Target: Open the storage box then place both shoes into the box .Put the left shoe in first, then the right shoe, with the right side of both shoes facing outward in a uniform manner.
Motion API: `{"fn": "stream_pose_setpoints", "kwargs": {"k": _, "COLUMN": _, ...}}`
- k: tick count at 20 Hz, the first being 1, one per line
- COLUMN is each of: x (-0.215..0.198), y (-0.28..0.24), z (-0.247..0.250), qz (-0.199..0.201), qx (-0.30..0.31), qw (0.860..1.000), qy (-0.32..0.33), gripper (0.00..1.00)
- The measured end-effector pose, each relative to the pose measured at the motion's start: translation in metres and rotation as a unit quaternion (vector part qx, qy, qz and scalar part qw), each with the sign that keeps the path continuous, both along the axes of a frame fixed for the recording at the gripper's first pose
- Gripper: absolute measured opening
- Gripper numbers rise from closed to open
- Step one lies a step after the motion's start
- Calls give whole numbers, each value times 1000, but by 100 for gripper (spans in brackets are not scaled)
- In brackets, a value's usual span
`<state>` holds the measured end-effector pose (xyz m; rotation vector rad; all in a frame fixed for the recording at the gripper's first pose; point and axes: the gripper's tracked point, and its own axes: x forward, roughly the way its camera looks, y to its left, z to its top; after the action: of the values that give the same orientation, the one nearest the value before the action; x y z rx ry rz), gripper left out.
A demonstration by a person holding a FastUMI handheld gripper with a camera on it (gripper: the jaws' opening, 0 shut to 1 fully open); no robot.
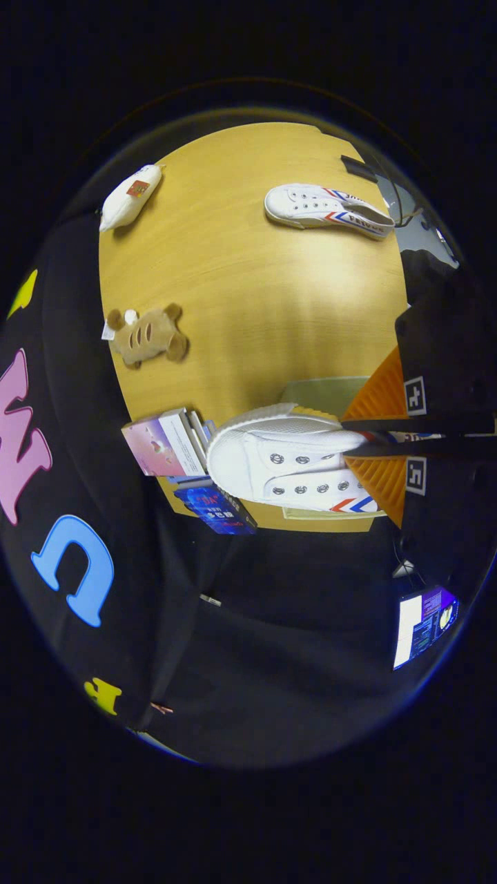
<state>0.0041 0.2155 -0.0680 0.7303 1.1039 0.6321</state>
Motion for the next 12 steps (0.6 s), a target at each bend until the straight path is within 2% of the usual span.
{"fn": "stream_pose_setpoints", "kwargs": {"k": 5, "x": -28, "y": 63, "z": 3, "qz": 47, "qx": -16, "qw": 999, "qy": 22, "gripper": 7}}
{"fn": "stream_pose_setpoints", "kwargs": {"k": 12, "x": -50, "y": 138, "z": -34, "qz": 72, "qx": -60, "qw": 992, "qy": 80, "gripper": 7}}
